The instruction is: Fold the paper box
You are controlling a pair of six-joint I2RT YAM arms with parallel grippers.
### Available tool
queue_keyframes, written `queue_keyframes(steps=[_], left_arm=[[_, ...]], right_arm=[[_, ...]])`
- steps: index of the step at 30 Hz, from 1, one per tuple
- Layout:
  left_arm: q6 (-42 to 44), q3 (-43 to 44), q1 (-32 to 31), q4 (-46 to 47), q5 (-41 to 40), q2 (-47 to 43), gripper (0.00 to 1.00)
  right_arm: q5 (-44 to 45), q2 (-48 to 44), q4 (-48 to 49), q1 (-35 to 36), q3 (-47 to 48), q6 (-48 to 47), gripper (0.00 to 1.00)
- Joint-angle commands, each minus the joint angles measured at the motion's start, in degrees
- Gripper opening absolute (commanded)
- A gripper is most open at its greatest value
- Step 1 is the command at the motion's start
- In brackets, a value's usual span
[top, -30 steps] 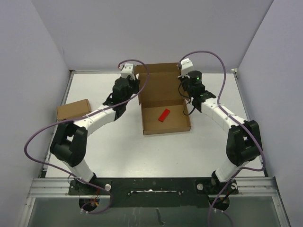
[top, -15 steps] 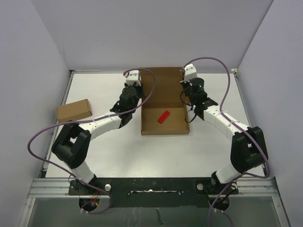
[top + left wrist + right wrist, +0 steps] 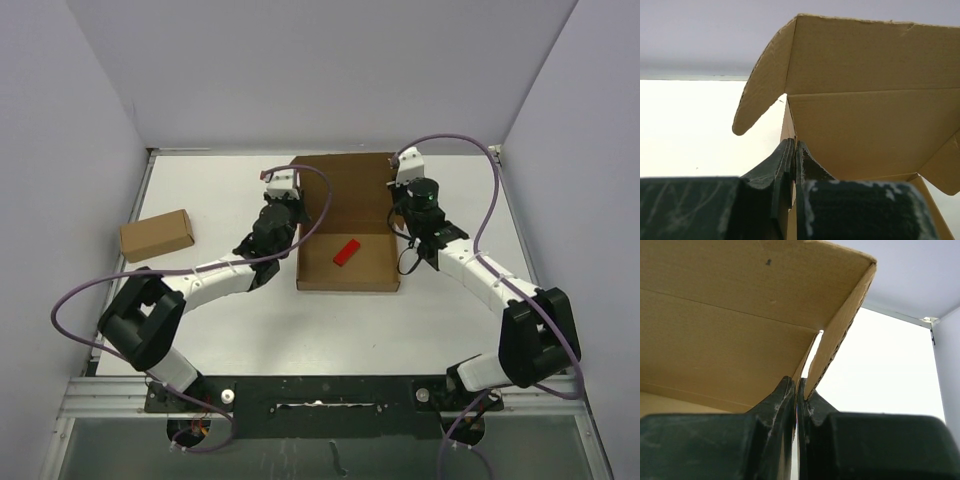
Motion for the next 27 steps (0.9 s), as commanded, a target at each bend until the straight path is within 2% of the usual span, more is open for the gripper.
queue_keyframes(steps=[1, 21, 23, 27], left_arm=[[-3.2, -2.3, -3.75, -0.18, 5.71, -2.15, 0.0], [-2.96, -4.98, -4.95, -0.29, 3.54, -4.16, 0.0], [-2.81, -4.96, -4.95, -0.46, 3.63, -4.22, 0.0], [-2.76, -5.02, -4.91, -0.77, 4.17, -4.42, 0.0]], right_arm=[[-8.32, -3.16, 3.5, 3.08, -1.87, 3.06, 0.04], [-12.48, -7.51, -1.75, 1.73, -5.05, 4.43, 0.19], [-13.08, -7.66, -2.45, 1.18, -5.06, 5.01, 0.19], [-14.33, -8.06, -3.21, 0.58, -5.4, 6.42, 0.11]])
